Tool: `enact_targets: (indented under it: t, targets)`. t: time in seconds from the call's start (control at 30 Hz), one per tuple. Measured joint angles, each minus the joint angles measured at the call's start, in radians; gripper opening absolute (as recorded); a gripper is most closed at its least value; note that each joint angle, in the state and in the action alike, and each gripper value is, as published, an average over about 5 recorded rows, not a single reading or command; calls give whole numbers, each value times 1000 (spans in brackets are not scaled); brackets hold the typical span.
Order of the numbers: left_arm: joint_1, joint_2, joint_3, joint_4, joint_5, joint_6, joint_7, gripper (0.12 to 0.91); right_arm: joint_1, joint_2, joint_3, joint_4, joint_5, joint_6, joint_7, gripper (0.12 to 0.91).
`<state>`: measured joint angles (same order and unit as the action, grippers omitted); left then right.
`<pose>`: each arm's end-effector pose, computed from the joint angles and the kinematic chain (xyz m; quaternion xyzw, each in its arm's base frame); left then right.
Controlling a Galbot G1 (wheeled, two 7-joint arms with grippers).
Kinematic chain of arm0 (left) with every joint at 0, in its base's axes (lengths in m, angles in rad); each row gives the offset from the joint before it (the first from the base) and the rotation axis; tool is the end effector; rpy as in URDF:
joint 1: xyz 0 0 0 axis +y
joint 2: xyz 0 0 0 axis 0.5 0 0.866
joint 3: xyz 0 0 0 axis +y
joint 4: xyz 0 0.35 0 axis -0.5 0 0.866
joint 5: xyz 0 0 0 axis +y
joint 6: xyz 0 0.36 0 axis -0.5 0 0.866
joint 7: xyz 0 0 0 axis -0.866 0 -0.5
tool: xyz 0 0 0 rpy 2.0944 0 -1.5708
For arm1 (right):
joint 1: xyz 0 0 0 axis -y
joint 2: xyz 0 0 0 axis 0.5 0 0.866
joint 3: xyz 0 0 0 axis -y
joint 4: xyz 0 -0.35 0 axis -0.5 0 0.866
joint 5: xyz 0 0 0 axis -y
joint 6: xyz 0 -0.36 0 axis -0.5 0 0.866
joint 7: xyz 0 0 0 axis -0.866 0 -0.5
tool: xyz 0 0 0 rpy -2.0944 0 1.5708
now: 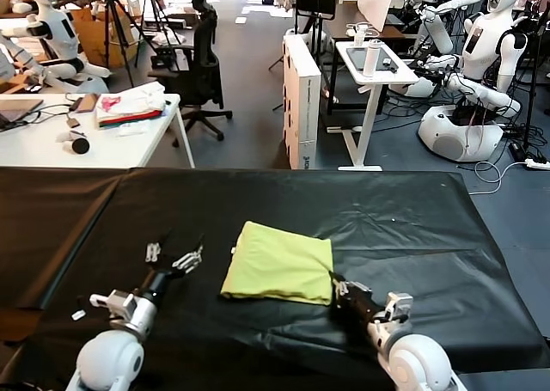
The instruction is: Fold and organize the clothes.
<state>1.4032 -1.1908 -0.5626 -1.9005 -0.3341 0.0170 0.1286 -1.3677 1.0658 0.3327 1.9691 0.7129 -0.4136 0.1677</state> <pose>0.2452 0.0989 -0.3172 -0.1072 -0.9937 -0.0172 0.0263 0.2416 -0.0467 -0.3063 0.1150 -0.9558 -0.0900 0.2551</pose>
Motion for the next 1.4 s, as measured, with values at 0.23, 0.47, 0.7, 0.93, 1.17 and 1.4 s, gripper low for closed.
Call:
enact_targets:
  t: [0.23,0.47,0.7,0.93,1.17,1.4]
  targets:
    - [2,-4,-7,13,-1,-5,0,907,-24,-12,67,3,-48,-35,42,138]
    - [7,-10,-11,24,-1,-15,0,907,-59,-18,124,10,-90,-38,67,138]
    - [-3,-19,-8,43,-1,-24,0,907,-100,-34,184,5,-127,89,-82,194]
    - [3,-12,-8,41,-5,-30,-5,907,-145,-66,247,-11,-284,313,-238,598]
    - [41,34,-27,2,-20,-34,-84,907,-233,-62,315,29,-353,509,-164,890]
    - [135,115,-75,-77,-91,18,-122,907,-344,-11,369,75,-398,599,-31,907]
